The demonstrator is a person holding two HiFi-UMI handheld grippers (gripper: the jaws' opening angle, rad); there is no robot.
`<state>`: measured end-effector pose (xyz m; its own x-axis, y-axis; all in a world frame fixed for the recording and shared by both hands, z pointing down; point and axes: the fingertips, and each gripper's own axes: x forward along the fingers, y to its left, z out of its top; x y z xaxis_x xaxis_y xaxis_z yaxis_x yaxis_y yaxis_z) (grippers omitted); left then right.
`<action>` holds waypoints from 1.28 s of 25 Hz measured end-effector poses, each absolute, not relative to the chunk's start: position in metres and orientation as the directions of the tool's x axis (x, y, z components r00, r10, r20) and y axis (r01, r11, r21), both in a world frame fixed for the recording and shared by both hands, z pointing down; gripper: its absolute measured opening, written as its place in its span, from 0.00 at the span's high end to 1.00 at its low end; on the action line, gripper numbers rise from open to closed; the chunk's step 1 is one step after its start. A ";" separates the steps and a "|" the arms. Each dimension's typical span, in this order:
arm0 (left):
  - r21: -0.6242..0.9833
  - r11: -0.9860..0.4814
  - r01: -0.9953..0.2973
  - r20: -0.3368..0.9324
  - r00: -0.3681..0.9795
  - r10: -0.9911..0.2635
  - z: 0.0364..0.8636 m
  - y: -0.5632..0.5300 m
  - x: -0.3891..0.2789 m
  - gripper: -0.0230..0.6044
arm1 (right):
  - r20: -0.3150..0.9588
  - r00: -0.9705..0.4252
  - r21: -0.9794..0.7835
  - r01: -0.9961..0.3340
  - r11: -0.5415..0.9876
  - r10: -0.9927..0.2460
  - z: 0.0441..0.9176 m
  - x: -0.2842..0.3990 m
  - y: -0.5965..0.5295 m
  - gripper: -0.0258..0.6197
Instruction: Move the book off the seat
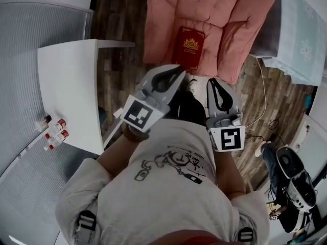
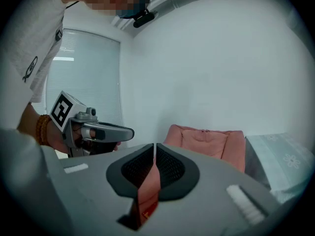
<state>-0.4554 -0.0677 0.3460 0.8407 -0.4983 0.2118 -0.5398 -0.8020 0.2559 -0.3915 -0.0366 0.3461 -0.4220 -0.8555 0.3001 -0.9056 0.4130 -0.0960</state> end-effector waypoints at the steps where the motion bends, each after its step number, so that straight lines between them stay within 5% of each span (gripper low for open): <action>1: 0.248 -0.802 -0.544 0.228 0.837 -0.497 0.356 -0.070 -0.453 0.93 | 0.310 -0.423 -0.108 -0.905 0.411 -0.851 0.356 -0.387 -0.040 0.92; 32: 0.313 -0.758 -0.573 0.504 0.776 -0.379 0.726 -0.100 -0.434 0.58 | 0.546 -0.454 -0.264 -0.891 0.369 -0.705 0.720 -0.350 -0.078 0.63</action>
